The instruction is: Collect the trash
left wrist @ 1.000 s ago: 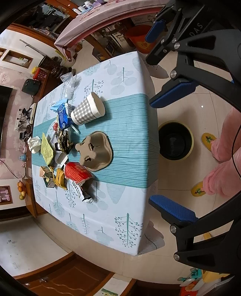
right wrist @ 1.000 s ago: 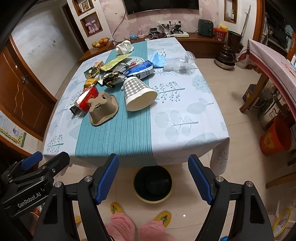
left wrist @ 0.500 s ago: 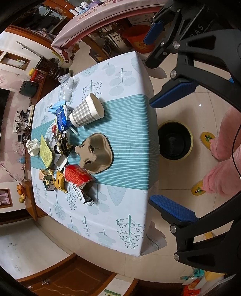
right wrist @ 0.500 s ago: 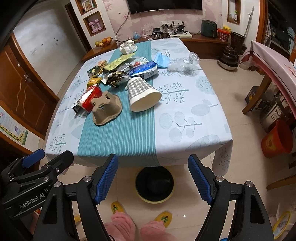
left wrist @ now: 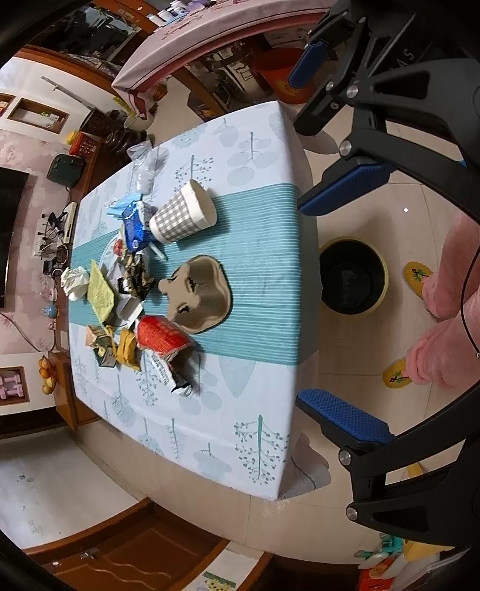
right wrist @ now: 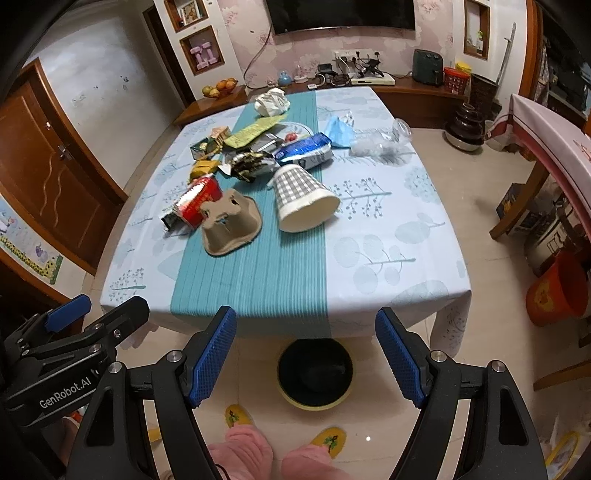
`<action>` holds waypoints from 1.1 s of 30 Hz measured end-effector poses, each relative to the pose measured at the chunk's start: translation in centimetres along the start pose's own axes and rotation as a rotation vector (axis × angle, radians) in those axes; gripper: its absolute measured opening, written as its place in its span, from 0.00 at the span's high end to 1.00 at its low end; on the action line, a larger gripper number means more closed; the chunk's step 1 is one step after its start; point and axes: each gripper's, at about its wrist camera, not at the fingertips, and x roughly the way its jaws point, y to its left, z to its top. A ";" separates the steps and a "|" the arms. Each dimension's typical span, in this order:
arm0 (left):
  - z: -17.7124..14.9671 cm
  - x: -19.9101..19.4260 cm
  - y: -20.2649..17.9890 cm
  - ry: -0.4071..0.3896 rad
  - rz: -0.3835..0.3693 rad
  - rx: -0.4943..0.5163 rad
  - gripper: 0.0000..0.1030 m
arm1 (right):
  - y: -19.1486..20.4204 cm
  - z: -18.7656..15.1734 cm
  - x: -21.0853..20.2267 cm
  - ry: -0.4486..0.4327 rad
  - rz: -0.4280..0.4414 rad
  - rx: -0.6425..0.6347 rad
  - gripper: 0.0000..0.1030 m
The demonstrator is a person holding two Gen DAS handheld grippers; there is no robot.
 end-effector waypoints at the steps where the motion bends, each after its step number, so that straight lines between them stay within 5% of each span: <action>1: 0.0 -0.3 0.1 -0.006 0.004 -0.001 0.09 | 0.2 0.1 -0.2 -0.002 0.007 -0.001 0.23; 13: 0.9 -4.3 2.3 -0.070 0.048 -0.034 0.09 | 2.9 1.4 -2.6 -0.057 0.072 -0.031 0.23; 20: 3.8 -5.7 7.0 -0.110 0.075 -0.076 0.09 | 4.5 3.2 -1.7 -0.043 0.090 -0.045 0.23; 26: 7.1 -3.7 11.5 -0.075 0.104 -0.016 0.09 | 5.5 5.8 0.7 -0.025 0.077 -0.024 0.23; 33: 12.1 2.0 15.0 0.020 -0.007 0.021 0.09 | 7.5 10.7 5.1 0.011 0.060 0.086 0.23</action>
